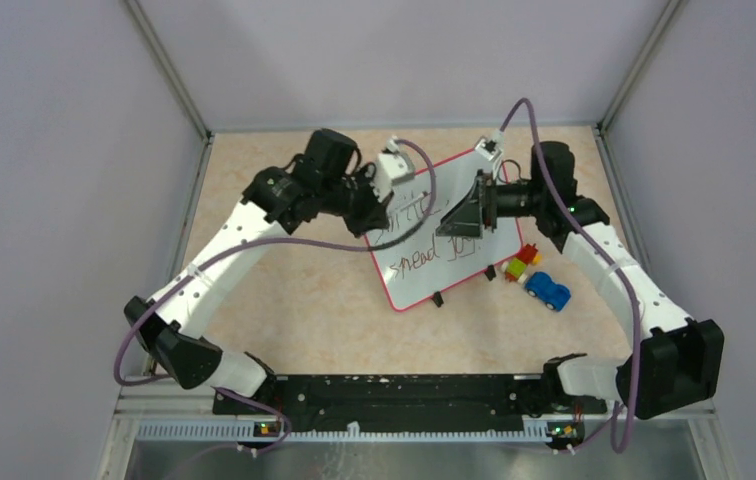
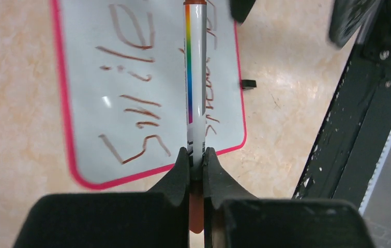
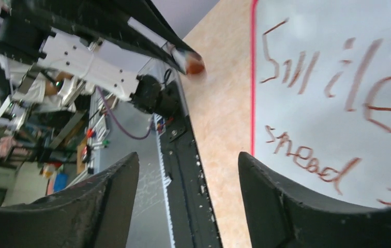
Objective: Write a sentence on the whiteboard
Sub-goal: Pass from the right arm to the left, then put down the whiteboard marker at the center of the board.
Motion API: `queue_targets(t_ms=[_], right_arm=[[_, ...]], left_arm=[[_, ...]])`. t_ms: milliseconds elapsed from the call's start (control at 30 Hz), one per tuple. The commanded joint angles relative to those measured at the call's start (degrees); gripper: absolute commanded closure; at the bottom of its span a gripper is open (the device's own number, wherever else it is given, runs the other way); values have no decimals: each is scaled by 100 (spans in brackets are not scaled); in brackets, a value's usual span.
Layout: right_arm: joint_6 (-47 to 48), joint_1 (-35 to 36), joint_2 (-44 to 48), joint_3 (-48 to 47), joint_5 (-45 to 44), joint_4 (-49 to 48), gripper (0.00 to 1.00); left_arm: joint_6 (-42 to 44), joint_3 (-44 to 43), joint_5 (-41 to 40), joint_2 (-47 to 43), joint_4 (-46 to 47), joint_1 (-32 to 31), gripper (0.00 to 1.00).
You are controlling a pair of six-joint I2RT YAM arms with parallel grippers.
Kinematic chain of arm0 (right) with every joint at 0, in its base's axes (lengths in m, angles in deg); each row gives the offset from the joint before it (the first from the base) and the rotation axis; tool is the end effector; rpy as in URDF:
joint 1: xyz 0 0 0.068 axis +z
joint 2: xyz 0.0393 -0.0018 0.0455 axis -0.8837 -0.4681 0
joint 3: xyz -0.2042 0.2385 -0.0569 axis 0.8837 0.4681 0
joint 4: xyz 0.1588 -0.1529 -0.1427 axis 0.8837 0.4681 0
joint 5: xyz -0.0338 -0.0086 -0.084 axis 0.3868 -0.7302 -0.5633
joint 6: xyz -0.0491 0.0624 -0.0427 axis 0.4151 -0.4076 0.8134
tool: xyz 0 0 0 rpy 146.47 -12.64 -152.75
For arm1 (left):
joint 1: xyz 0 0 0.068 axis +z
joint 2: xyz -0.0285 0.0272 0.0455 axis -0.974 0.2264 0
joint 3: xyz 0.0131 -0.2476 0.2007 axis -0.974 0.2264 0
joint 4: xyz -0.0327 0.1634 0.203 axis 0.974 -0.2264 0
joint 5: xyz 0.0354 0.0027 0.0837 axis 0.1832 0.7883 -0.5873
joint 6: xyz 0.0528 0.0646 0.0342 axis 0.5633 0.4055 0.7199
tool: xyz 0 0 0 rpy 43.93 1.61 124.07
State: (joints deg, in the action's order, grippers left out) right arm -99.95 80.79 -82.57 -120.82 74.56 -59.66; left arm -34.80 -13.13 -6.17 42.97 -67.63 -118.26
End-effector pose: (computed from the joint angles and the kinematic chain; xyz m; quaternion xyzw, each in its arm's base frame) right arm 0.2365 0.1567 0.3792 -0.2881 0.7162 0.5693 0.2829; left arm 0.2239 -0.2354 0.4207 0.5271 0.7369 -0.2345 0.3523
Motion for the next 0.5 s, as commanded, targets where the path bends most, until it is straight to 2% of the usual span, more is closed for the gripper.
queue_targets(t_ms=[0, 133, 300, 467], right_arm=[[-286, -697, 235, -488, 282, -474, 29], [-325, -1240, 301, -518, 383, -501, 27], [-224, -1834, 370, -364, 534, -451, 27], [546, -2308, 358, -357, 484, 267, 26]], left_arm=[[-988, -567, 974, -264, 484, 1017, 100], [-1448, -370, 913, -575, 976, 2230, 100], [-1557, 103, 1147, -551, 970, 3860, 100], [-1052, 898, 924, -272, 750, 4641, 100]])
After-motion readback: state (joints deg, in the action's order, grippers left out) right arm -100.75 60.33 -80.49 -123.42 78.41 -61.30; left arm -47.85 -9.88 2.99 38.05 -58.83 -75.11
